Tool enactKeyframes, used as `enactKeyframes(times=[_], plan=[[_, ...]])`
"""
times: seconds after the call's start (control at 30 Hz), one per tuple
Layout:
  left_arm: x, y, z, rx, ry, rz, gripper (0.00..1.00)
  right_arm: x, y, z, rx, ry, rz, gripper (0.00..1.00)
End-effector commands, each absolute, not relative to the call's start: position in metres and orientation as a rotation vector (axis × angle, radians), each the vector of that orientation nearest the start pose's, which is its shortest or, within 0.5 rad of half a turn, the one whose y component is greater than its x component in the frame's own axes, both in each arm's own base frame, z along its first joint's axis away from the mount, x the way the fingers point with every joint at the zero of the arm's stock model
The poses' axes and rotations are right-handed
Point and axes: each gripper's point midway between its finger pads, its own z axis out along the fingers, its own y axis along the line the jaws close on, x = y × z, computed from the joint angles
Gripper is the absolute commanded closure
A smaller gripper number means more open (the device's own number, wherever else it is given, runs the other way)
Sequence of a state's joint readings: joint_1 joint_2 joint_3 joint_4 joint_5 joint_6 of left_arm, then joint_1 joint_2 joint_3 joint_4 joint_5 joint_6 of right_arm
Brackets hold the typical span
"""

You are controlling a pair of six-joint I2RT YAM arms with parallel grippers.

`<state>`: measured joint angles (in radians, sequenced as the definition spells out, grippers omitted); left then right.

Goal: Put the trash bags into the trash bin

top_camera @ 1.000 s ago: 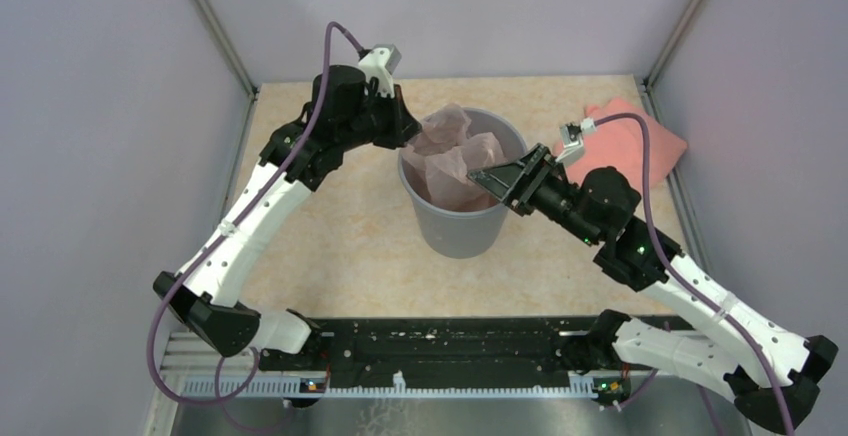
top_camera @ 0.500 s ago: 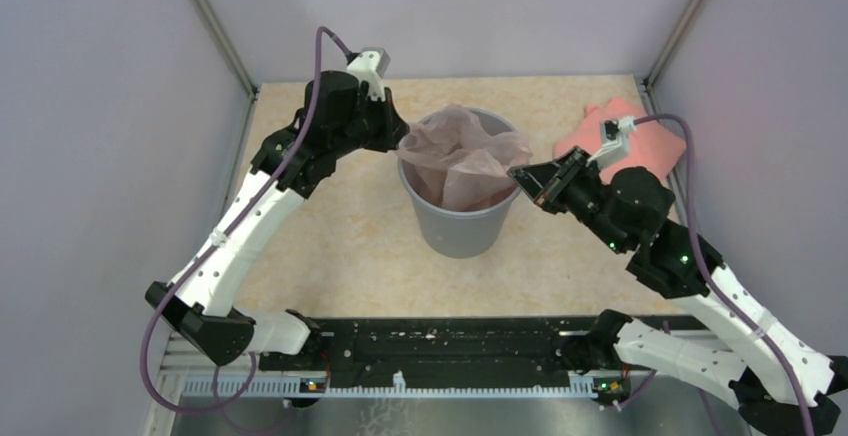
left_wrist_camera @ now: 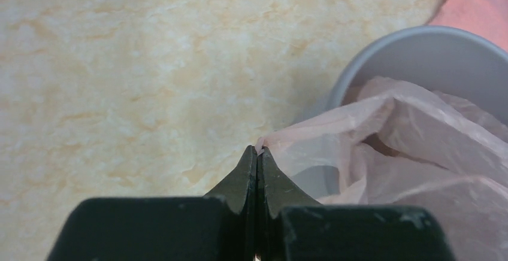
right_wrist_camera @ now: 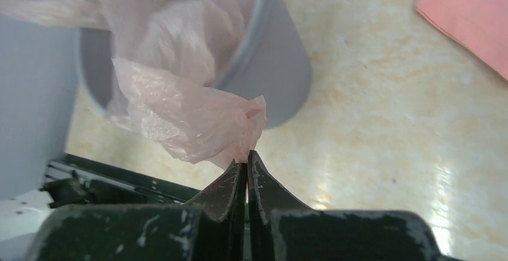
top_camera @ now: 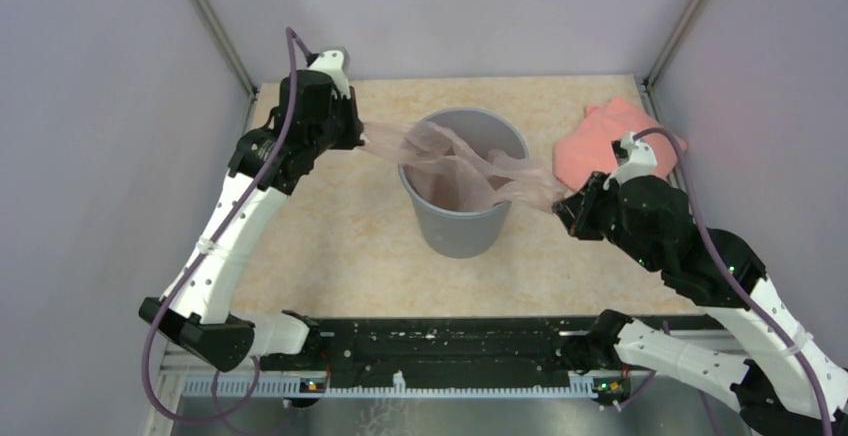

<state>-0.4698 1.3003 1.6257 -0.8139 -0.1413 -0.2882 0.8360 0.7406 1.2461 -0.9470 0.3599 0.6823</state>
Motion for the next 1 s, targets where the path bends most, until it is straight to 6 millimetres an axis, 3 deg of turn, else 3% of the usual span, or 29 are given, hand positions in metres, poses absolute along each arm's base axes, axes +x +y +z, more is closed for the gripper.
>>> enactKeyframes(times=[0.0, 0.2, 0.37, 0.47, 0.6, 0.8, 0.87, 0.97], plan=[[0.33, -0.126, 0.344, 0.063, 2.09, -0.264, 1.0, 0.157, 0.104, 0.313, 0.026, 2.12, 0.447, 1.0], [0.339, -0.123, 0.304, 0.059, 2.18, -0.265, 1.0, 0.154, 0.097, 0.268, 0.0, 2.235, 0.321, 1.0], [0.351, -0.126, 0.268, 0.021, 2.24, -0.314, 1.0, 0.168, 0.098, 0.226, 0.023, 2.277, 0.199, 1.0], [0.355, -0.135, 0.254, 0.007, 2.259, -0.401, 1.0, 0.176, 0.1, 0.213, 0.054, 2.277, 0.158, 1.0], [0.358, -0.15, 0.256, 0.039, 2.241, -0.496, 1.0, 0.183, 0.112, 0.227, 0.064, 2.238, 0.231, 1.0], [0.358, -0.168, 0.263, 0.095, 2.218, -0.609, 1.0, 0.188, 0.118, 0.272, 0.013, 2.149, 0.3, 0.51], [0.358, -0.167, 0.263, 0.096, 2.213, -0.605, 1.0, 0.187, 0.114, 0.284, 0.007, 2.13, 0.299, 0.42], [0.359, -0.167, 0.268, 0.102, 2.202, -0.605, 1.0, 0.186, 0.113, 0.301, -0.019, 2.097, 0.316, 0.36]])
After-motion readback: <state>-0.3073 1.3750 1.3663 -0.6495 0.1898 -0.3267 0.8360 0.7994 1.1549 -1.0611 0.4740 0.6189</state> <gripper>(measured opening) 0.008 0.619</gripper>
